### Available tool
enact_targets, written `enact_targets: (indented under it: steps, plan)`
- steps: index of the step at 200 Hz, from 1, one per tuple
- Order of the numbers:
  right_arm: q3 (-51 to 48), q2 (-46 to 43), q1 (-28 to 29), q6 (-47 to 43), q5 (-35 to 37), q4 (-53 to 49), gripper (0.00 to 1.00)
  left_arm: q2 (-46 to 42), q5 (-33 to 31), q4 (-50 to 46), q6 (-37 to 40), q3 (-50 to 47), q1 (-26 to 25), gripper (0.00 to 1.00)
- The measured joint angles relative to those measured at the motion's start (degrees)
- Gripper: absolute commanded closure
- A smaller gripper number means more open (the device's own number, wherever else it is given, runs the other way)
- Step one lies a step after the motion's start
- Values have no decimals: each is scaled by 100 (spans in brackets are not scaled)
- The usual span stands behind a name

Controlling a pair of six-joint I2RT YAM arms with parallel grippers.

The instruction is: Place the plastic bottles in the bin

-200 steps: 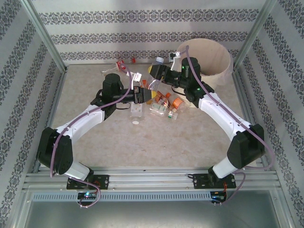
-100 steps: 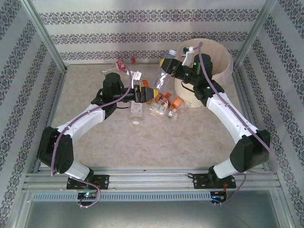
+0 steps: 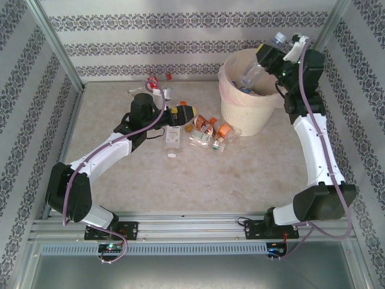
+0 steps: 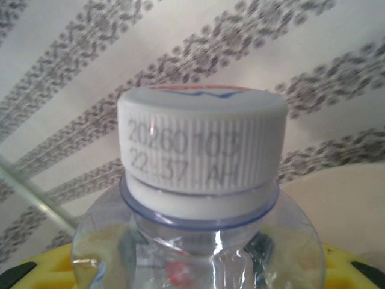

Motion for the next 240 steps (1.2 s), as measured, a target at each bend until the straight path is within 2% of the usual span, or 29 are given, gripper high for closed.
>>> enact_targets:
  steps: [51,91,103,115,129,138,155,194,240]
  plan:
    - [807,413,-101,-763,581,-931,56,-98,-1139,-745,9,-127,0,0]
    - [1167,1069,-59,-1108,844,-1700,53,-50,-2164,-2098,20,37,0,0]
    - [1320,1311,-13,-1222,944,-1974,50,-4,-2391,-2437,20,105,0,0]
    - [1567,1589,70,-1335,1032,-2264,41,39,-2544,-2695,17,136,0,0]
    - [2004,1945,210,-1480,1132,-2640,30,94,-2651,-2924,15,142,0,0]
    - [2308,2164,295,-1569,1161,-2852,19,138,-2712,-3036,9,142,0,0]
    - [2765,2461,420,-1639,1261,-3128,12,260,-2774,-3200,-33,144,0,0]
    - [2900,2461,540,-1633,1486,-3289,3,490,-2796,-3464,-136,151,0,0]
    - [2068,1698,540,-1561,1565,-3014,2,588,-2743,-3501,-166,151,0,0]
